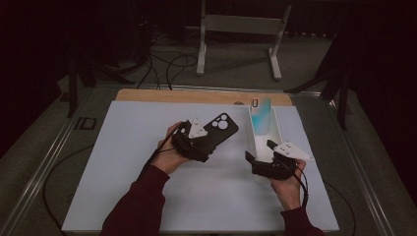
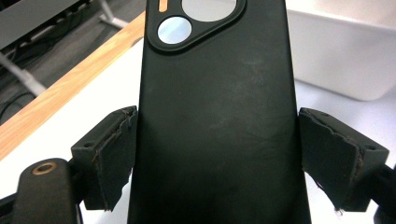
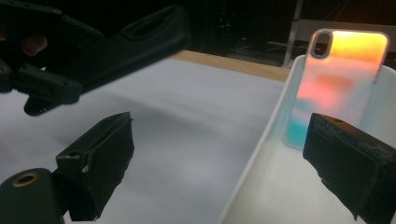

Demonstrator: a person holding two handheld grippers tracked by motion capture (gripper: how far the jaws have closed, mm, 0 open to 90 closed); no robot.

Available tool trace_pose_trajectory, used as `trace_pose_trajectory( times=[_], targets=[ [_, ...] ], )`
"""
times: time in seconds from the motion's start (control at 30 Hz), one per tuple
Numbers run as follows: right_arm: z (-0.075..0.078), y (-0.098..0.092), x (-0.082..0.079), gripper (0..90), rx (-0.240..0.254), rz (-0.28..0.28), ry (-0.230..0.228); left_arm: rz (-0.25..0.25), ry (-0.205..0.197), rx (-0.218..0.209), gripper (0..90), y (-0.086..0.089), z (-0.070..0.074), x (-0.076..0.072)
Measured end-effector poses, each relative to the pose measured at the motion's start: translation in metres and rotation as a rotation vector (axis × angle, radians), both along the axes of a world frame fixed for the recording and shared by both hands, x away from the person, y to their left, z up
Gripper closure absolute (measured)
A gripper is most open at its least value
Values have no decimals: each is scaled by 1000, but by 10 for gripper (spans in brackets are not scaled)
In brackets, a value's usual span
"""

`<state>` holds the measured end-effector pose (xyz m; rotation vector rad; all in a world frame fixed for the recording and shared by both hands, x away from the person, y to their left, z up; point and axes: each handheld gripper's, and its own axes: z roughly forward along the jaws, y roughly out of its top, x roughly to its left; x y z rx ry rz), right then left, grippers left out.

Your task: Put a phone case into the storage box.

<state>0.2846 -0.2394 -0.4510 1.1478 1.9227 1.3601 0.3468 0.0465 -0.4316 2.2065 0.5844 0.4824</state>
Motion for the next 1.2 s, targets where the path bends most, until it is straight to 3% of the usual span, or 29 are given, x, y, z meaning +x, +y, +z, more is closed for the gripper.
trace_pose_trajectory(
  times=[0.27, 0.6, 0.9, 1.2],
  targets=[
    [6, -1, -1, 99, 58, 17, 32, -84, -23, 18, 158, -21, -1, -17],
    [7, 3, -1, 121, 81, 38, 60, -167, -38, 5, 157, -35, -1, -28],
    [6, 4, -1, 149, 103, 52, 75, -212, -42, -13, 156, -45, -3, -35],
    [6, 6, -1, 251, 130, 72, 101, -231, -57, -31, 154, -54, -6, -38]
  ],
)
